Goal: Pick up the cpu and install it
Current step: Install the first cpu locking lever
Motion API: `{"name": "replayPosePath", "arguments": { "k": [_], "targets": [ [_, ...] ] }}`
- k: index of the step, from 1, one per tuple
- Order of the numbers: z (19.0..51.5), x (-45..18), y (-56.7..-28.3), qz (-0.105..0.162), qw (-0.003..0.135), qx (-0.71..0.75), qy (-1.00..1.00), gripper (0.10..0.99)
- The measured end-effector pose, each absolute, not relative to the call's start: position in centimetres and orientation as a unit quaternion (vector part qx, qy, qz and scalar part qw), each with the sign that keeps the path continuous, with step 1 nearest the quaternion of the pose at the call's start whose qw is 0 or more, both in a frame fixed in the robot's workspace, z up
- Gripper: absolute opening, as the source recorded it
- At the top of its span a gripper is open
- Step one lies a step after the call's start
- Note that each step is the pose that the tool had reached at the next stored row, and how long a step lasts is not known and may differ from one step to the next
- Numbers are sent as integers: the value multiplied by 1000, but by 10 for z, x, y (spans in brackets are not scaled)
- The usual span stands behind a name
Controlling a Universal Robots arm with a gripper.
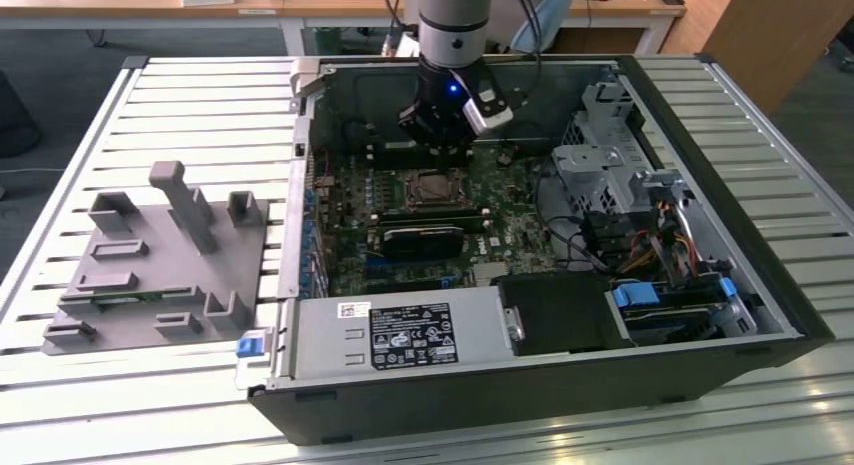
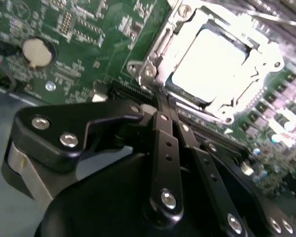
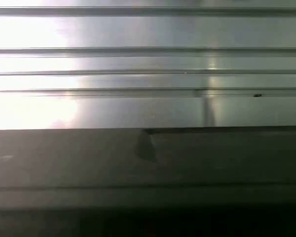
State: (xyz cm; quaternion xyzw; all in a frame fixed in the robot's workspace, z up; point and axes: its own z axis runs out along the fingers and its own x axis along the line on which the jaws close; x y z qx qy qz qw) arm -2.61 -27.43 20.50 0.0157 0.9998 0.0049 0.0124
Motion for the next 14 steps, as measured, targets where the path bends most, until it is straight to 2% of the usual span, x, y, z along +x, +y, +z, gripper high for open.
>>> {"name": "replayPosePath", "arguments": {
  "k": [14],
  "targets": [
    [210,-26,-280,5,12,16,1000,106]
  ]
}}
